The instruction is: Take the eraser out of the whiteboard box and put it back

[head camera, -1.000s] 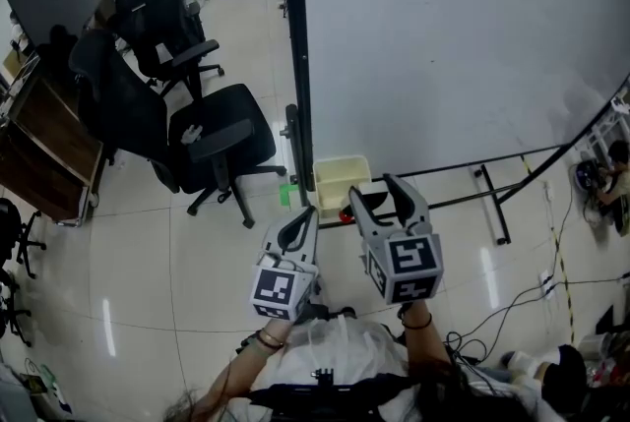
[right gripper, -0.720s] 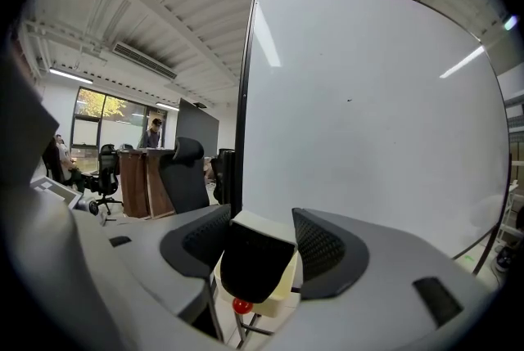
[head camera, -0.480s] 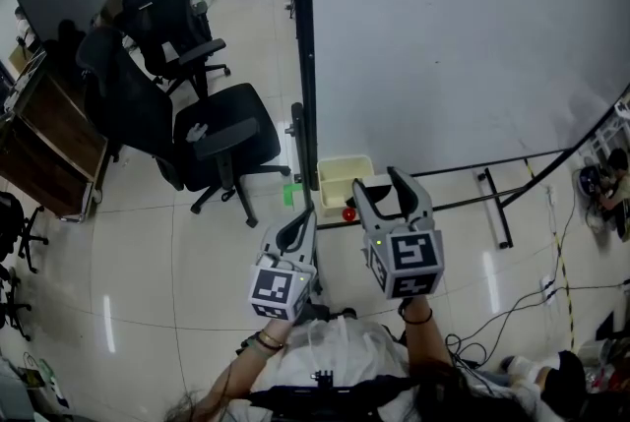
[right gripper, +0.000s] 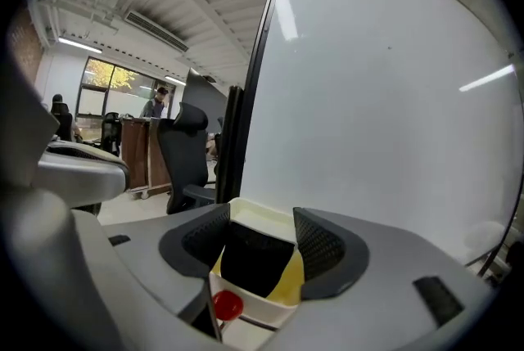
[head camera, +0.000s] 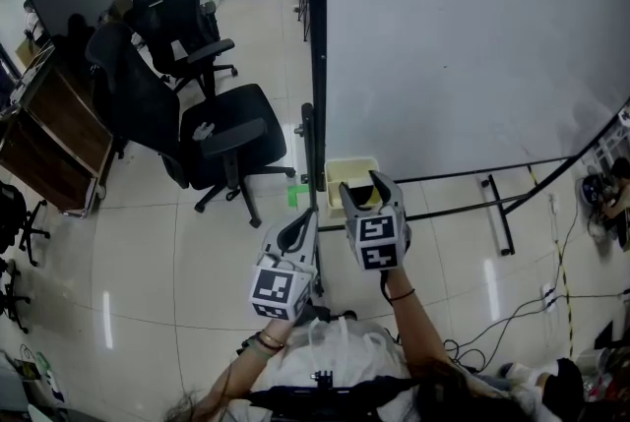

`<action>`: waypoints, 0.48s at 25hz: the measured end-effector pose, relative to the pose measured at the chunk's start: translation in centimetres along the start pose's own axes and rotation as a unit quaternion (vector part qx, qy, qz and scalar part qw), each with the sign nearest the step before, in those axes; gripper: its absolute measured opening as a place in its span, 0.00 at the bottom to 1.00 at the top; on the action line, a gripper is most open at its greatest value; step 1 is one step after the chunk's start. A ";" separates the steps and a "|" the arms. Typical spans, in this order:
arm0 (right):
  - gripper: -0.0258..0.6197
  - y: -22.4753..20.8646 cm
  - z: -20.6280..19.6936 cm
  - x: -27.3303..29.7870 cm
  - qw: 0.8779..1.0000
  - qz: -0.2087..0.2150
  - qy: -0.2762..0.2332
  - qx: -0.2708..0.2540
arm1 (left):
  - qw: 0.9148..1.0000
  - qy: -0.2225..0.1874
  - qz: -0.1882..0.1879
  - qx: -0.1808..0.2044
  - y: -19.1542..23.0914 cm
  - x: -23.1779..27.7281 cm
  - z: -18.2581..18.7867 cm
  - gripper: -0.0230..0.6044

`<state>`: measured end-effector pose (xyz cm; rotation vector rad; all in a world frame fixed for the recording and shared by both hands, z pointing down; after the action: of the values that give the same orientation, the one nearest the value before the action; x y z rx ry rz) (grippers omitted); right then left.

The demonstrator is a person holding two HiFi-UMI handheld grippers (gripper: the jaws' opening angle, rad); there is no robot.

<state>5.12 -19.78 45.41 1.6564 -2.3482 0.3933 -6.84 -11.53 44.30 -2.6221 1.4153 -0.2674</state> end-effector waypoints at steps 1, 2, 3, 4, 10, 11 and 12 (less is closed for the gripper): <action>0.48 0.1 -0.6 0.4 1.000 0.004 0.011 0.003 | 1.000 0.001 0.001 -0.001 0.1 -0.1 0.0 0.01; 0.49 0.1 -1.1 0.7 1.000 0.008 0.021 0.004 | 1.000 0.001 0.002 -0.002 0.1 -0.1 0.0 0.01; 0.49 0.2 -1.6 0.9 0.999 0.012 0.029 0.004 | 1.000 0.002 0.002 -0.002 0.1 -0.1 -0.1 0.01; 0.49 0.2 -1.9 1.1 0.999 0.015 0.033 0.005 | 1.000 0.002 0.002 -0.002 0.1 -0.1 -0.1 0.01; 0.52 -0.6 0.6 -0.8 0.998 0.010 -0.042 0.043 | 1.000 0.003 -0.004 -0.001 -0.1 0.0 -0.3 0.01; 0.52 -0.9 1.4 -1.6 0.997 0.011 -0.061 0.054 | 1.000 0.004 -0.005 -0.001 -0.1 0.1 -0.3 0.01; 0.52 -1.0 2.2 -2.7 0.994 0.015 -0.078 0.070 | 1.000 0.004 -0.007 -0.001 -0.2 0.1 -0.3 0.01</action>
<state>6.88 -18.55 42.48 1.7749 -2.5144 0.4584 -6.71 -11.52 44.61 -2.6355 1.4020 -0.2778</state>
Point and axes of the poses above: the fingertips, and each gripper's own axes: x forward along the fingers, y to its left, z out of its top, the point moved 4 cm from there along -x, backward along the fingers, and after that the axes turned 14 degrees about x, right-handed, at the moved point
